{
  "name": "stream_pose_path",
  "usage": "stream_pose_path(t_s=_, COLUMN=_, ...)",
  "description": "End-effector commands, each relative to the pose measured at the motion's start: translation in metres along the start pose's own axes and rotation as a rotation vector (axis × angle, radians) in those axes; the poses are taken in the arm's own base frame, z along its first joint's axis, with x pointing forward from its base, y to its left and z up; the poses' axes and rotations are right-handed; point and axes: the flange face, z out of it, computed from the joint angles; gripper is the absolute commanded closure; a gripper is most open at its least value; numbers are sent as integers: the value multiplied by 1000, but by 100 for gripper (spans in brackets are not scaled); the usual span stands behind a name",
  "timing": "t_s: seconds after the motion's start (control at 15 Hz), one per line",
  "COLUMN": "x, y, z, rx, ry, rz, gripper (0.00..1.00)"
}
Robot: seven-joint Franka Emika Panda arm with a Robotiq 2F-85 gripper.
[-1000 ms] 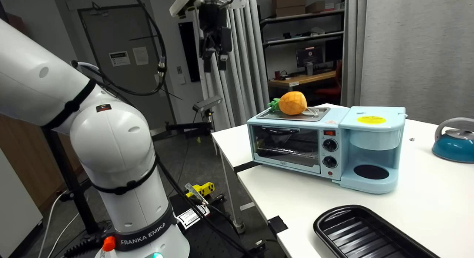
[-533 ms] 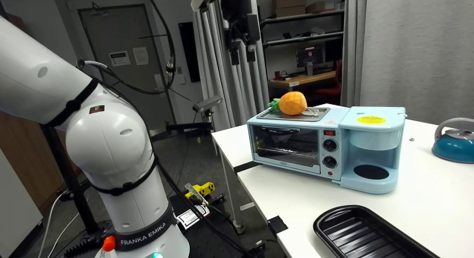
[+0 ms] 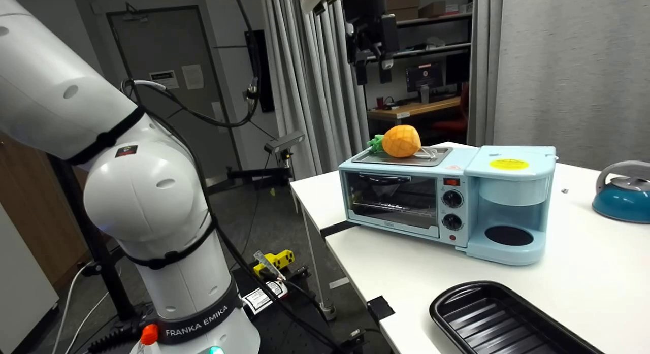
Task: Push the button on the top of the breakfast maker
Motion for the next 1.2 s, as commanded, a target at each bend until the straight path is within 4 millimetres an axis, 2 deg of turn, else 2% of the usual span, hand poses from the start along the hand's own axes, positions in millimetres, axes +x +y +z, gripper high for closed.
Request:
stream_pose_path(t_s=0.0, x=2, y=1, z=-1, rx=1, ry=0, rz=2, gripper=0)
stream_pose_path(t_s=0.27, x=2, y=1, z=-2, rx=2, ry=2, rz=1, gripper=0)
stream_pose_path(t_s=0.4, x=12, y=4, z=0, rx=-1, ry=-3, rz=15, gripper=0)
stream_pose_path(t_s=0.93, x=79, y=44, z=0, rx=12, ry=-22, rz=175, gripper=0)
stream_pose_path(t_s=1.13, x=105, y=47, z=8, rx=35, ry=-4, rz=203, gripper=0)
